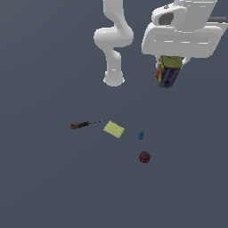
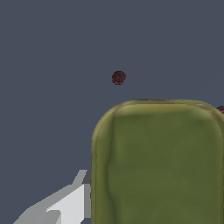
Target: Pick up a designated object from a clutter of objects.
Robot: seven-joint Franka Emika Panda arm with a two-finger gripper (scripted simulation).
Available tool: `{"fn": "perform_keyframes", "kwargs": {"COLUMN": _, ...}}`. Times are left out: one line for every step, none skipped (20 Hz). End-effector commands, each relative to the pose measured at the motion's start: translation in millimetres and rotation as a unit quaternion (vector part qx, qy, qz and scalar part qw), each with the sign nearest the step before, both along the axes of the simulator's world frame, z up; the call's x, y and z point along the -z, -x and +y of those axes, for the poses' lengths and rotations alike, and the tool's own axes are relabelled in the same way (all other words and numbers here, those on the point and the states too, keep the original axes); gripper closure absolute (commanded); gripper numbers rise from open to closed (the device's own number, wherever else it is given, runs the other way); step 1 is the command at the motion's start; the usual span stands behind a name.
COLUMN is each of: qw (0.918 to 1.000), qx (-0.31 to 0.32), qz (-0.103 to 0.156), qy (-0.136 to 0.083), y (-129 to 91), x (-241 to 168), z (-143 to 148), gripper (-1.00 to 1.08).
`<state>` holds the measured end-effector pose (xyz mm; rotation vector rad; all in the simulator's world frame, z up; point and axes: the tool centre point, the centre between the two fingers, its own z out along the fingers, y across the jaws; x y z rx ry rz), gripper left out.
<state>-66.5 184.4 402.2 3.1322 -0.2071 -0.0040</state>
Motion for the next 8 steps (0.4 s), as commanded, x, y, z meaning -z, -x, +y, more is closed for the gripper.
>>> {"fn": "perform_keyframes", "kwargs": {"qw": 1.0000, "qx": 0.001, "qz": -0.001, "qy": -0.001, "y": 2.7, "x": -11.5, "z": 9.6, "gripper": 1.08}}
{"fn": "perform_keyframes", "kwargs": {"qw": 1.0000, "qx": 0.001, "qz": -0.001, "qy": -0.001, "y": 3.3, "x": -14.3, "z": 12.1, "gripper": 1.08}}
{"fn": "perform_keyframes", "kwargs": {"qw": 1.0000, "qx": 0.001, "qz": -0.001, "qy": -0.001, "y": 3.7, "x": -16.4, "z": 14.4, "gripper": 1.08}}
{"fn": "perform_keyframes", "kwargs": {"qw": 1.0000, "qx": 0.001, "qz": -0.001, "qy": -0.001, "y": 4.0, "x": -18.1, "z": 15.9, "gripper": 1.08}}
{"fn": "perform_keyframes", "kwargs": {"qw": 1.0000, "qx": 0.001, "qz": -0.001, "qy": -0.001, "y": 4.0, "x": -19.3, "z": 17.1, "gripper": 1.08}}
{"fn": "perform_keyframes", "kwargs": {"qw": 1.0000, "qx": 0.001, "qz": -0.001, "qy": -0.001, "y": 4.0, "x": -20.0, "z": 18.0, "gripper": 1.08}}
{"fn": "perform_keyframes", "kwargs": {"qw": 1.0000, "qx": 0.001, "qz": -0.001, "qy": -0.001, "y": 4.0, "x": -20.4, "z": 18.4, "gripper": 1.08}}
{"fn": "perform_keyframes", "kwargs": {"qw": 1.0000, "qx": 0.001, "qz": -0.001, "qy": -0.001, "y": 3.9, "x": -20.5, "z": 18.5, "gripper": 1.08}}
